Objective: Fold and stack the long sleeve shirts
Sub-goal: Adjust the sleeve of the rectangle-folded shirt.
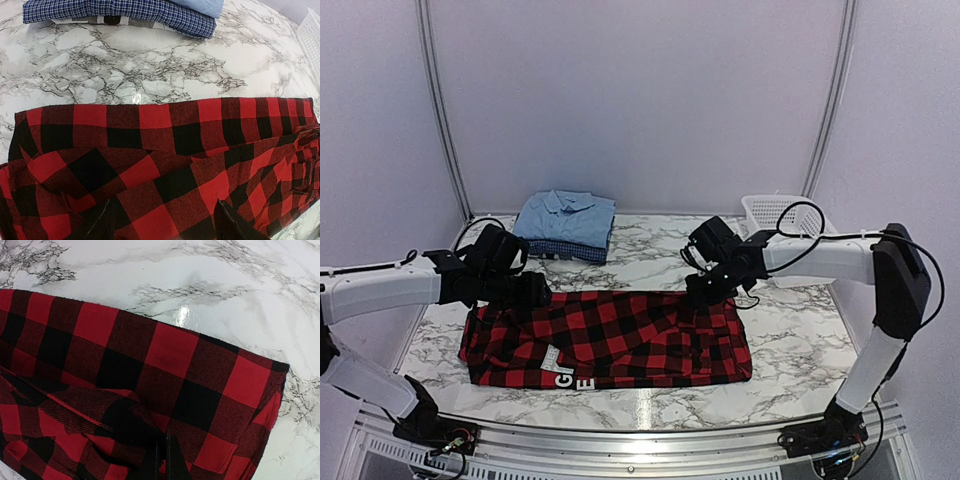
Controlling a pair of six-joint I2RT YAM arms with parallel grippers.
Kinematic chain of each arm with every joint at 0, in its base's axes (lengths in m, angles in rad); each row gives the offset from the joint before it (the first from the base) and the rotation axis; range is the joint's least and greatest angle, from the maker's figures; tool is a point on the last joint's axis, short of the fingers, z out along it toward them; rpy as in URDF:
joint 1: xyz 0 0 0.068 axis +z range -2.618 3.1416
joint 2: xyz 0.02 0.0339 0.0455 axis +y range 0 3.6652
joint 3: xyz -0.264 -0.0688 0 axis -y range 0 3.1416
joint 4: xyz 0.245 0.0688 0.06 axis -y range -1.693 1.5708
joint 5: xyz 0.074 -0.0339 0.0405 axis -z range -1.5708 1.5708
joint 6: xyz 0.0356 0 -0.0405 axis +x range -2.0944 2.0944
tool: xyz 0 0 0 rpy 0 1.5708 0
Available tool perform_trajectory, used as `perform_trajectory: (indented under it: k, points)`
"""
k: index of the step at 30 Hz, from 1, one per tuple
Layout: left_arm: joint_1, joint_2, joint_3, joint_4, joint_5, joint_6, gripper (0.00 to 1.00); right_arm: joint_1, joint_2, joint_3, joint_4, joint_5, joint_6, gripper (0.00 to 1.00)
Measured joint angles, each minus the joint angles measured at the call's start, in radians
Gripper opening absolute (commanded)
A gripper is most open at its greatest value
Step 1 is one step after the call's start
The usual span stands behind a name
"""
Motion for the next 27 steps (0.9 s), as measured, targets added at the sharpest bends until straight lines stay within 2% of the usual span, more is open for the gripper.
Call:
perform_trajectory:
  k: [3,5,15,22,27]
  points:
    - [0.0,0.006,0.0,0.002,0.008,0.0,0.63,-0.032,-0.002,-0.021,0.012,-0.031,0.0,0.0]
    - [0.0,0.017,0.0,0.003,0.018,-0.001,0.56,-0.061,-0.002,-0.039,0.021,-0.058,-0.002,0.0]
    - [0.0,0.069,0.0,0.04,0.052,-0.006,0.4,-0.167,-0.001,-0.075,0.057,-0.211,-0.012,0.0]
    - [0.0,0.112,-0.001,0.056,0.06,-0.007,0.39,-0.176,0.023,-0.042,0.043,-0.256,-0.031,0.0]
    - [0.0,0.113,-0.002,0.063,0.06,-0.007,0.39,-0.177,0.029,0.038,-0.037,-0.307,-0.059,0.0]
